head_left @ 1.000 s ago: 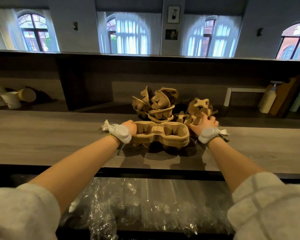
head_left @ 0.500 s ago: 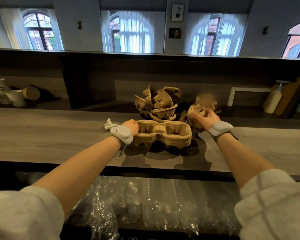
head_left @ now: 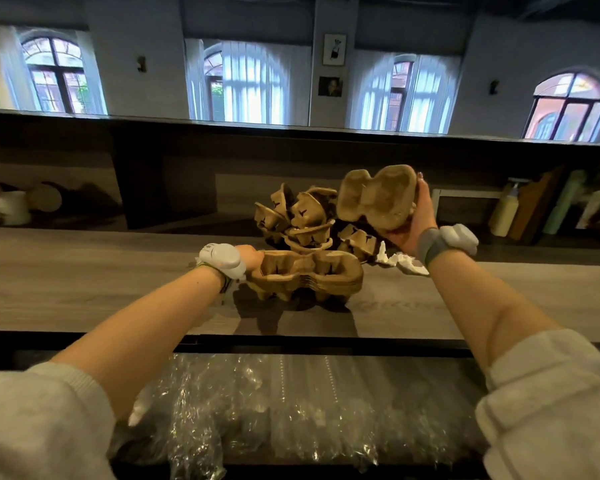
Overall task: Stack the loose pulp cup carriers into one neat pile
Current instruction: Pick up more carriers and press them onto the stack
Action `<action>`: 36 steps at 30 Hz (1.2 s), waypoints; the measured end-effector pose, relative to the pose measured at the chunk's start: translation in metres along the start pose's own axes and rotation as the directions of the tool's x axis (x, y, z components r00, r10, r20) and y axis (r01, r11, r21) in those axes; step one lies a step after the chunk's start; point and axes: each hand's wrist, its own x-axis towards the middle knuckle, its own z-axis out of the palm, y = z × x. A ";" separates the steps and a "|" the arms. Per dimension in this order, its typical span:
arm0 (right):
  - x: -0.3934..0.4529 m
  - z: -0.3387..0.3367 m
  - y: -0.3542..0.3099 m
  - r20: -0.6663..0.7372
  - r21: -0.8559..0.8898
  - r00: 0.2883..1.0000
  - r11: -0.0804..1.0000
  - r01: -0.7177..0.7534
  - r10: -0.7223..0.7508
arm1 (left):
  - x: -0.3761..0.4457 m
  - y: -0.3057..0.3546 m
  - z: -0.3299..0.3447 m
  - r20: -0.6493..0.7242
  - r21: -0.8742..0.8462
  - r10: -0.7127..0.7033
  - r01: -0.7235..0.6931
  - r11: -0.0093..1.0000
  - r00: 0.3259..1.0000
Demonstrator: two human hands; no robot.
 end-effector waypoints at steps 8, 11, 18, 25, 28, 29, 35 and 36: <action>-0.031 0.021 0.014 0.160 0.074 0.947 0.953 -0.294 0.280 | -0.009 0.021 -0.016 -0.156 -0.597 0.046 -0.132 0.791 0.987; -0.040 0.028 0.027 0.259 0.042 0.896 0.923 -0.383 0.361 | -0.011 0.025 -0.014 -0.180 -0.682 0.105 -0.201 0.704 0.978; -0.019 0.022 0.049 0.010 -0.113 0.897 0.892 -0.439 0.443 | -0.010 0.006 -0.016 -0.218 -0.458 0.009 -0.111 0.882 0.976; -0.015 0.017 0.052 -0.147 -0.663 0.983 0.727 -0.180 0.110 | -0.007 -0.003 -0.014 -0.137 -0.373 -0.044 -0.010 0.928 0.990; -0.016 0.007 0.057 -0.053 -0.810 0.997 0.586 -0.007 -0.061 | -0.002 -0.001 -0.014 -0.117 -0.312 -0.025 -0.013 0.950 0.993; -0.016 0.004 0.059 -0.043 -0.825 0.995 0.565 0.017 -0.092 | -0.001 0.000 -0.013 -0.117 -0.270 -0.013 -0.020 0.963 0.993; -0.007 -0.002 0.072 -0.062 -0.842 0.980 0.537 0.049 -0.188 | 0.004 -0.001 -0.003 -0.181 -0.162 0.012 -0.042 0.986 0.983; -0.006 -0.004 0.074 -0.048 -0.859 0.979 0.509 0.060 -0.197 | 0.006 -0.002 -0.001 -0.201 -0.164 0.008 -0.042 0.986 0.980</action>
